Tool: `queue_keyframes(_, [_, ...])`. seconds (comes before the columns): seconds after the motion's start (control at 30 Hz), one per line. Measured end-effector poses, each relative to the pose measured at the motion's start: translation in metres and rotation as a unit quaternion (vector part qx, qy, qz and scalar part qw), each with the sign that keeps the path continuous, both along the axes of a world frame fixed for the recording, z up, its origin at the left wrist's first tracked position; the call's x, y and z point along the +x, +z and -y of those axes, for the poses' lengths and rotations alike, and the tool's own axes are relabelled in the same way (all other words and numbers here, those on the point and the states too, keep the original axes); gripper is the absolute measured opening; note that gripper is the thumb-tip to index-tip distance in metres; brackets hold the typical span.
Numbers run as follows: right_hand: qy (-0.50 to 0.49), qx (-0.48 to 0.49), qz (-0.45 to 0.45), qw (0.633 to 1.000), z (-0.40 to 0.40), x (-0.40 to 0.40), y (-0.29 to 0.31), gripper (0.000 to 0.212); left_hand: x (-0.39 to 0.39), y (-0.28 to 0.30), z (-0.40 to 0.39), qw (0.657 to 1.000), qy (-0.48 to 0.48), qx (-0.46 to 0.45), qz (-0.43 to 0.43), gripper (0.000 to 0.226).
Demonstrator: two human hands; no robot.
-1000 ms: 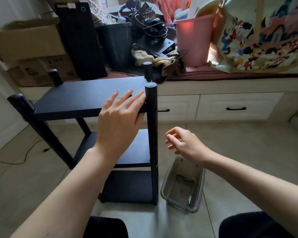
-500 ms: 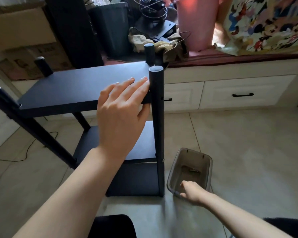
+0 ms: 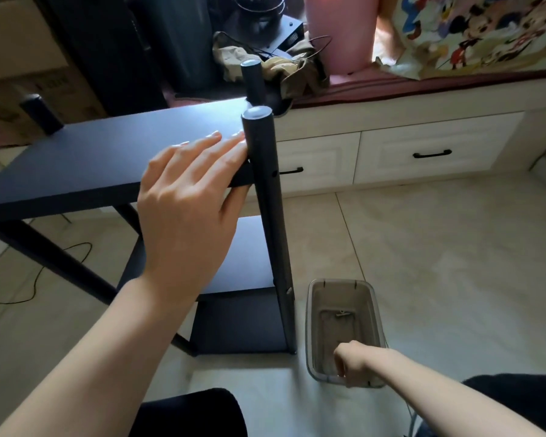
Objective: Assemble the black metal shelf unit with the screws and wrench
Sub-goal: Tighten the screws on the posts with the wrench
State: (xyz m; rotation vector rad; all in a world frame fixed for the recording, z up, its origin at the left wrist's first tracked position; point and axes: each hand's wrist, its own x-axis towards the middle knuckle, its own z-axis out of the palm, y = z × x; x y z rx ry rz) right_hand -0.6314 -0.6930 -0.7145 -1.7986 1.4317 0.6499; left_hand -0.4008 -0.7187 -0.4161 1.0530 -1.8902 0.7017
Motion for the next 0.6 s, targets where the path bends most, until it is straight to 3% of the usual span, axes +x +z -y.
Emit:
queue_keyframes(0.1, [-0.020, 0.046, 0.029, 0.998, -0.002, -0.004, 0.006, 0.028, 0.002, 0.000, -0.002, 1.000, -0.009, -0.001, 0.004, 0.025])
queue_keyframes(0.27, [-0.142, 0.142, 0.105, 0.974, 0.000, -0.014, -0.004, 0.016, 0.004, -0.002, -0.002, 1.000, -0.014, 0.011, -0.002, 0.026])
queue_keyframes(0.33, [-0.174, 0.099, 0.102, 0.974, 0.008, -0.015, -0.013, 0.013, 0.003, -0.002, -0.002, 1.000, -0.012, 0.013, -0.005, 0.026])
queue_keyframes(0.47, [-0.188, -0.025, 0.051, 0.981, 0.028, -0.013, -0.033, 0.030, 0.002, -0.001, -0.001, 1.000, -0.008, 0.012, -0.002, 0.025])
queue_keyframes(0.6, [-0.244, -0.040, 0.019, 0.969, 0.031, -0.006, -0.054, 0.040, 0.001, -0.002, -0.001, 1.000, -0.007, 0.012, 0.000, 0.026])
